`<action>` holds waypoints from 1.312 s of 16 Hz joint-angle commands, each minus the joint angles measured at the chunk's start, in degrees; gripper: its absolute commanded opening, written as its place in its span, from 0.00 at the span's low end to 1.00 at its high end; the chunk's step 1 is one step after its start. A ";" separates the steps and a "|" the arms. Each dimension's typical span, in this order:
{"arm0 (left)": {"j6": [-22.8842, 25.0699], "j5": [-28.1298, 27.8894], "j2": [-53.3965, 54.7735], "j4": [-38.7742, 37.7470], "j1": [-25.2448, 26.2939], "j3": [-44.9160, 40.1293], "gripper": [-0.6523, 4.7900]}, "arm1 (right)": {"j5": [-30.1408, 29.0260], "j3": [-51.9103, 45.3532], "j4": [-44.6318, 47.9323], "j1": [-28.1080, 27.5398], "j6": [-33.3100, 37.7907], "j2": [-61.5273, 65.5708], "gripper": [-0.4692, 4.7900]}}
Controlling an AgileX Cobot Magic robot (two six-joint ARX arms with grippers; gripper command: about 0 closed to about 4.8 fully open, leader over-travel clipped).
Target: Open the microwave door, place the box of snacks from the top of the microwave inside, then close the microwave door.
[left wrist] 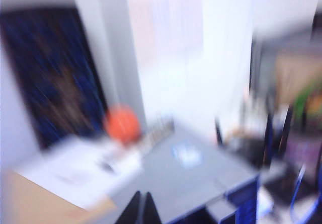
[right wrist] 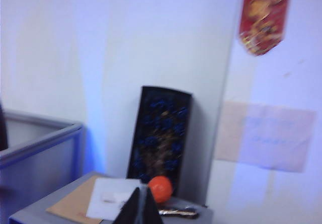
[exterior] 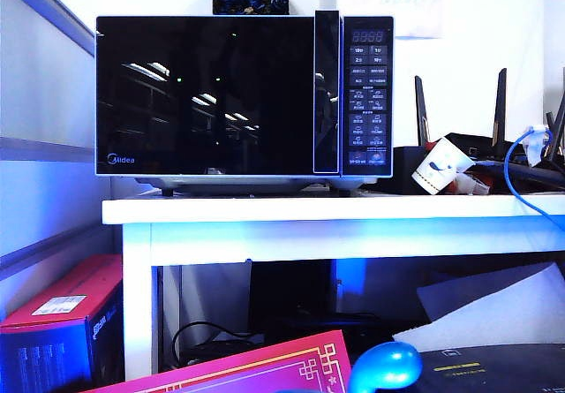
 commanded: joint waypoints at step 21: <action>-5.07 -1.42 -82.38 -27.93 0.07 -62.29 0.11 | -2.86 -97.18 18.75 0.02 9.44 -72.72 0.09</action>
